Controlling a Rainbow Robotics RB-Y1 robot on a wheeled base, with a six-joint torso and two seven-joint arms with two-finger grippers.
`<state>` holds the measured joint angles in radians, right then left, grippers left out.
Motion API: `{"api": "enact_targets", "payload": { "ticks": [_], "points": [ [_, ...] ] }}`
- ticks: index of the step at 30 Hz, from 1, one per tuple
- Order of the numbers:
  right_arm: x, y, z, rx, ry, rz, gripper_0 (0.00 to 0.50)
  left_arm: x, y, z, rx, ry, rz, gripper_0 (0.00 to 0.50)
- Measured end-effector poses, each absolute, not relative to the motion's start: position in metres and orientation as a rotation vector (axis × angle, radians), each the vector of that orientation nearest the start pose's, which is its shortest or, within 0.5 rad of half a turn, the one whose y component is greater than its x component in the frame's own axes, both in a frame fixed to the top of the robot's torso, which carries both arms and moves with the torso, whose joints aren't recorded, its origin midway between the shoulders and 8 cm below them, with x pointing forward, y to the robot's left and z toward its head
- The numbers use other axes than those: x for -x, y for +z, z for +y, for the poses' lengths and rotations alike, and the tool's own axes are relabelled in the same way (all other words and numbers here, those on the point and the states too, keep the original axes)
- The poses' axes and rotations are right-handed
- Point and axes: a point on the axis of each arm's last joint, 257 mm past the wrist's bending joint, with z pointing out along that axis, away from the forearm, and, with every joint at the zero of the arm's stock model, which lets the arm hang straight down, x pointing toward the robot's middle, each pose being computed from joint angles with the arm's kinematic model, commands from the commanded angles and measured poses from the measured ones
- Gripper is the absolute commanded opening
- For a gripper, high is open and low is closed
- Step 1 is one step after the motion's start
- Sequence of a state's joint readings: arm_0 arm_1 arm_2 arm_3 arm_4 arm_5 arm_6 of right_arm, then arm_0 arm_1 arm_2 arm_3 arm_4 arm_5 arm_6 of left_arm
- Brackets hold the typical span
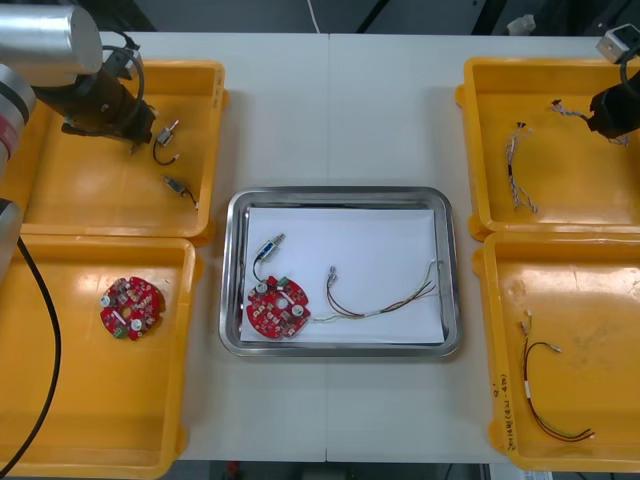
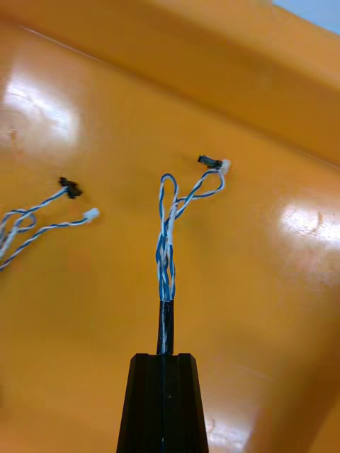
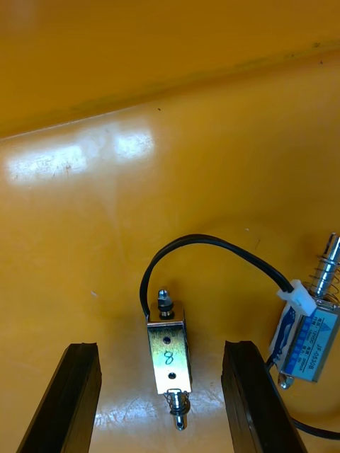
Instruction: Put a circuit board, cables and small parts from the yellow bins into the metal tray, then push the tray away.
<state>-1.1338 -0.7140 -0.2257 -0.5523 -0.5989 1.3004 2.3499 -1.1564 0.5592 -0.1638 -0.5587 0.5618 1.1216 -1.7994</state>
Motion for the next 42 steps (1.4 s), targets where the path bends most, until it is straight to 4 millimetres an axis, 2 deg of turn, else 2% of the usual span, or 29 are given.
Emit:
{"api": "enact_targets", "payload": {
  "ticks": [4, 11, 18, 23, 30, 31, 32, 33, 35, 38, 42],
  "points": [
    [-0.61, -0.119, -0.403, 0.596, 0.032, 2.502, 0.0, -0.666, -0.174, 0.337, -0.26, 0.164, 2.514, 0.5],
    [-0.577, -0.094, -0.394, 0.716, 0.045, 2.5, 0.0, -0.666, -0.176, 0.336, -0.276, 0.18, 2.513, 0.5],
    [-0.529, -0.085, -0.378, 0.71, 0.128, 2.555, 0.0, -0.671, -0.177, 0.335, -0.281, 0.182, 2.488, 0.5],
    [-0.521, -0.067, -0.37, 0.75, 0.055, 2.476, 0.0, -0.67, -0.18, 0.335, -0.283, 0.181, 2.49, 0.5],
    [-0.506, -0.043, -0.342, 0.768, 0.035, 2.366, 0.0, -0.673, -0.183, 0.336, -0.277, 0.179, 2.472, 0.5],
    [-0.502, -0.041, -0.336, 0.792, 0.031, 2.344, 0.0, -0.673, -0.183, 0.336, -0.277, 0.179, 2.471, 0.479],
    [-0.499, -0.039, -0.331, 0.812, 0.027, 2.325, 0.0, -0.673, -0.182, 0.336, -0.277, 0.179, 2.469, 0.407],
    [-0.495, -0.038, -0.327, 0.823, 0.023, 2.312, 0.0, -0.674, -0.182, 0.336, -0.277, 0.179, 2.468, 0.201],
    [-0.488, -0.036, -0.32, 0.827, 0.015, 2.294, 0.0, -0.674, -0.182, 0.336, -0.277, 0.178, 2.468, 0.0],
    [-0.478, -0.035, -0.306, 0.879, -0.003, 2.261, 0.0, -0.673, -0.183, 0.336, -0.276, 0.177, 2.47, 0.0],
    [-0.464, -0.04, -0.275, 1.025, -0.02, 2.208, 0.0, -0.672, -0.184, 0.336, -0.276, 0.176, 2.473, 0.0]
  ]
}}
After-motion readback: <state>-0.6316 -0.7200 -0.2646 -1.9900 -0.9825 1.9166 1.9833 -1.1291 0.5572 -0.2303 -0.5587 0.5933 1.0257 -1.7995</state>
